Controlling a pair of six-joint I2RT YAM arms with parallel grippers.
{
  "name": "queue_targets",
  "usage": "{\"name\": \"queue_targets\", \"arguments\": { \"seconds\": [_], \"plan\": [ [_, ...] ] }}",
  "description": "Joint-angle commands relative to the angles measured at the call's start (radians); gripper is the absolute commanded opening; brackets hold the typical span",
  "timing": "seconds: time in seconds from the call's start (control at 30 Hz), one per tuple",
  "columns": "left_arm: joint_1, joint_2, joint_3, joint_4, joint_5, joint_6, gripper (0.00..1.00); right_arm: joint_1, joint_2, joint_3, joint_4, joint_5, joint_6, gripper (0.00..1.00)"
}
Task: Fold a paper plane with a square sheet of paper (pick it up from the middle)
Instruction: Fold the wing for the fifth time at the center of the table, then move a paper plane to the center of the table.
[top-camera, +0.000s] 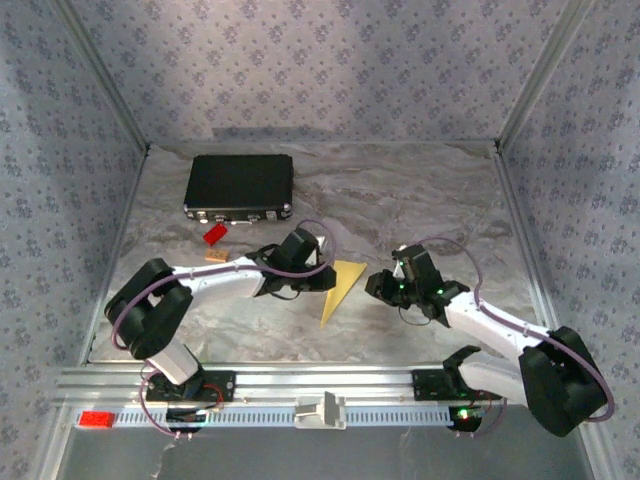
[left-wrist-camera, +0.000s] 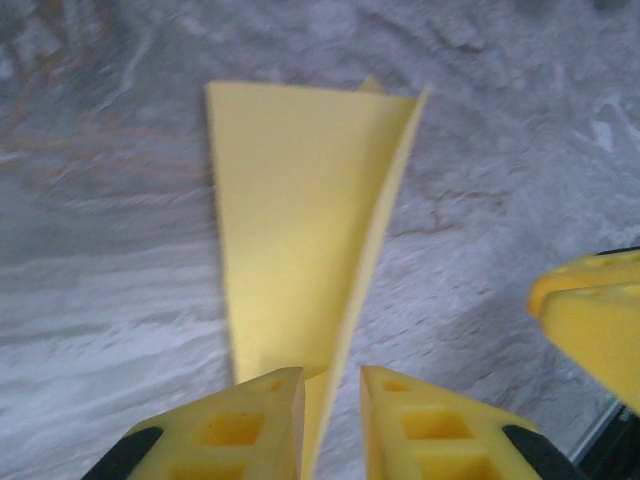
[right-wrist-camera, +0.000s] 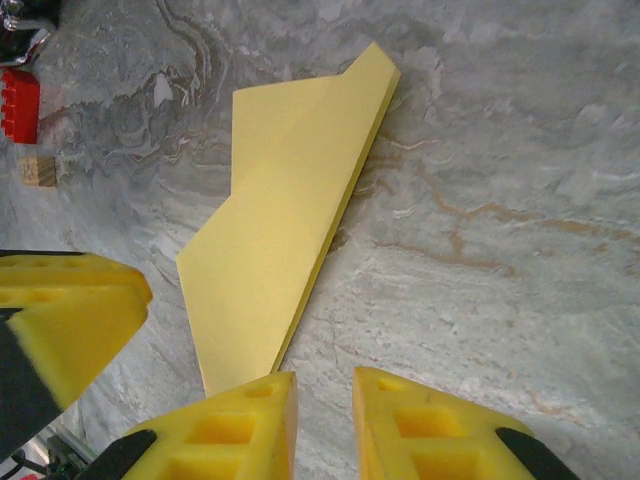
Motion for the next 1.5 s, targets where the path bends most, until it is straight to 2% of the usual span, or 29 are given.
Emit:
{"name": "queue_targets", "arguments": {
  "seconds": [0.0, 0.17, 0.33, 0.73, 1.47],
  "plan": [
    [0.025, -0.037, -0.050, 0.000, 0.040, -0.010, 0.22, 0.026, 0.033, 0.009, 0.032, 0.022, 0.030, 0.23],
    [0.041, -0.010, -0.063, 0.026, 0.130, 0.004, 0.26, 0.068, 0.113, 0.051, 0.064, 0.014, 0.025, 0.23],
    [0.042, 0.024, -0.054, 0.032, 0.167, 0.007, 0.26, 0.088, 0.170, 0.063, 0.091, 0.006, 0.034, 0.22],
    [0.042, 0.069, -0.050, 0.027, 0.185, 0.015, 0.26, 0.105, 0.209, 0.066, 0.125, -0.008, 0.044, 0.22],
    [0.036, 0.137, -0.030, 0.078, 0.288, 0.030, 0.22, 0.122, 0.285, 0.041, 0.170, -0.056, 0.056, 0.19]
  ]
}}
